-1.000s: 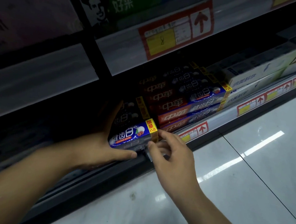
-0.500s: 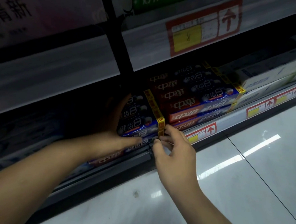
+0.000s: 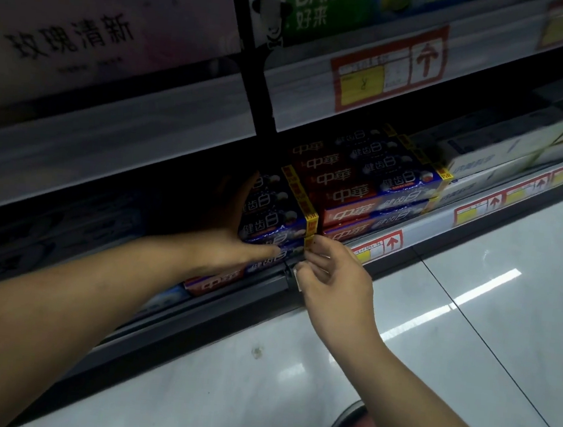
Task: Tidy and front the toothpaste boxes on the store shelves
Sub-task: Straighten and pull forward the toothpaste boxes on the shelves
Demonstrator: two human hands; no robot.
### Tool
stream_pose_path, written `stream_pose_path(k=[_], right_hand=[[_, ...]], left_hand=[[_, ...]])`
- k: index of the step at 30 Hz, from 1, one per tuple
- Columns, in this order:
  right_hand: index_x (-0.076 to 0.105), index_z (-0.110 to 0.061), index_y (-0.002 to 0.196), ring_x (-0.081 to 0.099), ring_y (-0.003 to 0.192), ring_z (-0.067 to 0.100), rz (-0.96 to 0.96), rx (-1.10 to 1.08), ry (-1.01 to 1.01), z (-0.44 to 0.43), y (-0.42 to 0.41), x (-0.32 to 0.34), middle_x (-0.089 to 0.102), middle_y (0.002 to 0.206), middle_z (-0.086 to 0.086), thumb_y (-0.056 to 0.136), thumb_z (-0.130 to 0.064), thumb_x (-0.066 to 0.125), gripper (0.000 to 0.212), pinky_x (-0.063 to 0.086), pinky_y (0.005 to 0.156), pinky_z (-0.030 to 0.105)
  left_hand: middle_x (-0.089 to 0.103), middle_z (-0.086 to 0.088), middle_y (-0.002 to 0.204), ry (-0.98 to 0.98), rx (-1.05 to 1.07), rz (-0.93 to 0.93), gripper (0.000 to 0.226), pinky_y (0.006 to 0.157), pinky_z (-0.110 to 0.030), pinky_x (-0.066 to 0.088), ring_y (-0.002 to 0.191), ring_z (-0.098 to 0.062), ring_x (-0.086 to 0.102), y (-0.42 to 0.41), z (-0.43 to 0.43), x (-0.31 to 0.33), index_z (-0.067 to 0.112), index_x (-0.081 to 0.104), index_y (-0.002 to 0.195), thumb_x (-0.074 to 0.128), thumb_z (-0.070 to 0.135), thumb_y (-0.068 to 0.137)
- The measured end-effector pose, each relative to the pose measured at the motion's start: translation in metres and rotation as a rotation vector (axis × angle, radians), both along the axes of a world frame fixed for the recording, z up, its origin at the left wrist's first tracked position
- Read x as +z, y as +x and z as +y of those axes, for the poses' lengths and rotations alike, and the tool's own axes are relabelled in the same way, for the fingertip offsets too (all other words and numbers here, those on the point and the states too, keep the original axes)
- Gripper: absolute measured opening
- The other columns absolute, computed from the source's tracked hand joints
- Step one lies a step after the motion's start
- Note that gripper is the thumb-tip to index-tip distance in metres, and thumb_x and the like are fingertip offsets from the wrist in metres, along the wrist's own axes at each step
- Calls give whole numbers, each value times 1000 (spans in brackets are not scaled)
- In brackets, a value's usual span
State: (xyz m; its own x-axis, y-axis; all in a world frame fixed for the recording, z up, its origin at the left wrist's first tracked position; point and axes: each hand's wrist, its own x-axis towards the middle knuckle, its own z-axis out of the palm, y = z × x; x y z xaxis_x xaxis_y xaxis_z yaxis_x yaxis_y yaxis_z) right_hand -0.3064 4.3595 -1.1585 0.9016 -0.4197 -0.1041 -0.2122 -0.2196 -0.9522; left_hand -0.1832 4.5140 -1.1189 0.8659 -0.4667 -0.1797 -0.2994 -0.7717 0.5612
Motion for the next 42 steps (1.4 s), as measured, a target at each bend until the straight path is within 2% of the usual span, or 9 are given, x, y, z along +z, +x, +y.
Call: stream_pose_path(k=[3, 6, 9, 15, 21, 25, 30, 39, 42], right_hand=[[53, -20, 144, 57, 120, 6, 17, 107, -223, -6, -4, 18, 56, 134, -7, 96, -20, 67, 50, 49, 106, 25], [48, -20, 146, 53, 124, 16, 61, 270, -523, -16, -6, 47, 48, 140, -5, 97, -26, 65, 52, 47, 104, 30], [45, -18, 142, 56, 118, 24, 92, 410, -810, -22, -11, 87, 46, 138, -1, 97, -27, 62, 49, 51, 96, 39], [43, -19, 141, 51, 123, 27, 122, 523, -1107, -21, -43, 174, 45, 139, 2, 97, -31, 60, 49, 51, 97, 43], [37, -20, 150, 48, 130, 27, 46, 475, -1187, -14, -82, 272, 42, 145, 1, 96, -38, 62, 62, 47, 101, 41], [31, -21, 155, 46, 134, 26, -32, 385, -1124, -1, -101, 329, 38, 152, 0, 98, -40, 62, 67, 46, 104, 41], [32, -23, 156, 42, 140, 19, -204, 254, -868, 34, -106, 366, 36, 157, -3, 97, -38, 65, 69, 42, 108, 36], [47, -27, 146, 50, 133, 16, -237, -2, -334, 29, -60, 344, 49, 148, -6, 93, -38, 71, 60, 47, 108, 44], [49, -23, 146, 51, 131, 18, -233, -125, -215, 6, -32, 342, 52, 146, -4, 94, -33, 71, 57, 45, 106, 40]], left_hand=[[-8, 3, 167, 81, -69, -115, 120, 125, -37, 16, 154, -21, 2, -9, 5, 18, 35, -4, 160, 78, 60, 76], [2, -4, 168, 290, -127, -217, 108, 118, -31, 31, 150, -25, 25, -26, 13, 49, 30, -1, 161, 65, 68, 83], [31, -6, 160, 419, -118, -331, 97, 105, -37, 47, 134, -29, 49, -52, 20, 81, 32, 13, 159, 60, 68, 83], [44, 0, 144, 502, -321, -460, 86, 108, -39, 39, 129, -25, 44, -110, 36, 145, 27, 18, 158, 55, 62, 89], [44, 3, 143, 433, -316, -550, 81, 110, -37, 38, 131, -22, 42, -153, 54, 233, 28, 24, 156, 55, 62, 89], [42, 2, 148, 402, -262, -637, 80, 111, -38, 38, 136, -23, 40, -171, 68, 291, 26, 24, 156, 54, 63, 91], [39, 2, 153, 297, -143, -624, 79, 113, -38, 37, 139, -21, 38, -180, 90, 332, 26, 24, 157, 53, 64, 93], [44, 7, 150, -316, 88, -468, 64, 107, -21, 33, 135, -8, 43, -166, 71, 307, 21, 38, 154, 60, 41, 97], [45, 8, 150, -441, 146, -412, 62, 112, -26, 36, 136, -8, 44, -147, 49, 294, 22, 38, 154, 62, 34, 98]])
